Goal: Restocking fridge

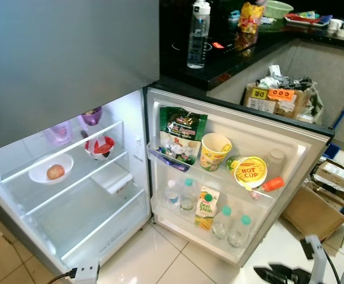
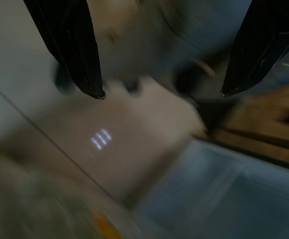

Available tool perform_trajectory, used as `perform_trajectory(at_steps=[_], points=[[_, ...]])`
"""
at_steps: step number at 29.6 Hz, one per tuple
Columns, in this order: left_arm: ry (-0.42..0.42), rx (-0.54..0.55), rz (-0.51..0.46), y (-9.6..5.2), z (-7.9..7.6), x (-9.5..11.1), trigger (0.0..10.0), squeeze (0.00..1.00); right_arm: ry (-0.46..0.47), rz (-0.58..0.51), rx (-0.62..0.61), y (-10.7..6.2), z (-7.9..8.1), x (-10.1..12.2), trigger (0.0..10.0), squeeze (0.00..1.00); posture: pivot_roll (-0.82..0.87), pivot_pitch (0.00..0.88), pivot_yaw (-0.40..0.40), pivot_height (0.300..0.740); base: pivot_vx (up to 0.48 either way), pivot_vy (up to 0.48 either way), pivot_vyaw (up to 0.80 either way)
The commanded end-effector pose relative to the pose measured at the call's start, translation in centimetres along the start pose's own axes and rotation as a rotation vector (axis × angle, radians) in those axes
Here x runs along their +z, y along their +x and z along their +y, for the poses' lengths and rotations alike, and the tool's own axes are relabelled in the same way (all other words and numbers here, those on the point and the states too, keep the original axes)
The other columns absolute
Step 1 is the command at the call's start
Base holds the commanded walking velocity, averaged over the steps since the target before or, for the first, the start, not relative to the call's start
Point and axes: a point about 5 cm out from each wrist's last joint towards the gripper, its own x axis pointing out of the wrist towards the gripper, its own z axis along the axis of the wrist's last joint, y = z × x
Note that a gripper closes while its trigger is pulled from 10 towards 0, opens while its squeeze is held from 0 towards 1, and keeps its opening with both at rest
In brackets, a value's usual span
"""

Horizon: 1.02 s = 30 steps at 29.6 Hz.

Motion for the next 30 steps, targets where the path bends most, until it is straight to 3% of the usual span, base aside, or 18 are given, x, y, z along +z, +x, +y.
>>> perform_trajectory(at_steps=[1, 4, 5, 7, 14, 23, 30], points=[[0.012, -0.004, 0.004, 0.1, -0.3, -0.1, 10.0, 0.00, -0.010, 0.030, -0.075, 0.0, -0.4, -0.5, 10.0, 0.00, -0.10, 0.000, -0.029, 0.740, 0.000, 0.000, 0.00], [0.005, 0.001, 0.008, 0.1, -0.4, -0.1, 10.0, 0.00, 0.018, 0.076, -0.224, -0.2, -1.1, -2.2, 10.0, 0.00, -0.10, 0.000, -0.030, 0.740, 0.000, 0.000, 0.00], [0.005, 0.001, 0.008, 0.1, -0.4, -0.1, 10.0, 0.00, 0.018, 0.076, -0.224, -0.2, -1.1, -2.2, 10.0, 0.00, -0.10, 0.000, -0.030, 0.740, 0.000, 0.000, 0.00], [0.002, 0.005, 0.015, 0.2, -0.8, -0.3, 10.0, 0.00, 0.073, 0.091, -0.405, -0.6, -1.7, -3.9, 10.0, 0.00, -0.10, 0.000, -0.027, 0.740, 0.000, 0.000, 0.00], [-0.018, 0.002, 0.021, 0.4, -1.4, -0.5, 10.0, 0.00, 0.128, 0.150, -0.627, -0.9, -1.7, -6.9, 10.0, 0.00, -0.10, 0.000, -0.030, 0.740, 0.000, 0.000, 0.00], [-0.013, -0.052, 0.030, 0.5, -2.5, -0.7, 10.0, 0.00, 0.115, 0.184, -0.624, 0.0, -0.8, -7.6, 10.0, 0.00, -0.10, 0.000, -0.022, 0.740, 0.000, 0.000, 0.00], [-0.003, -0.093, 0.048, 0.7, -3.5, -1.1, 10.0, 0.00, 0.059, 0.192, -0.579, 1.7, 0.4, -7.1, 10.0, 0.00, -0.09, 0.000, -0.023, 0.740, 0.000, -0.427, 0.00]])
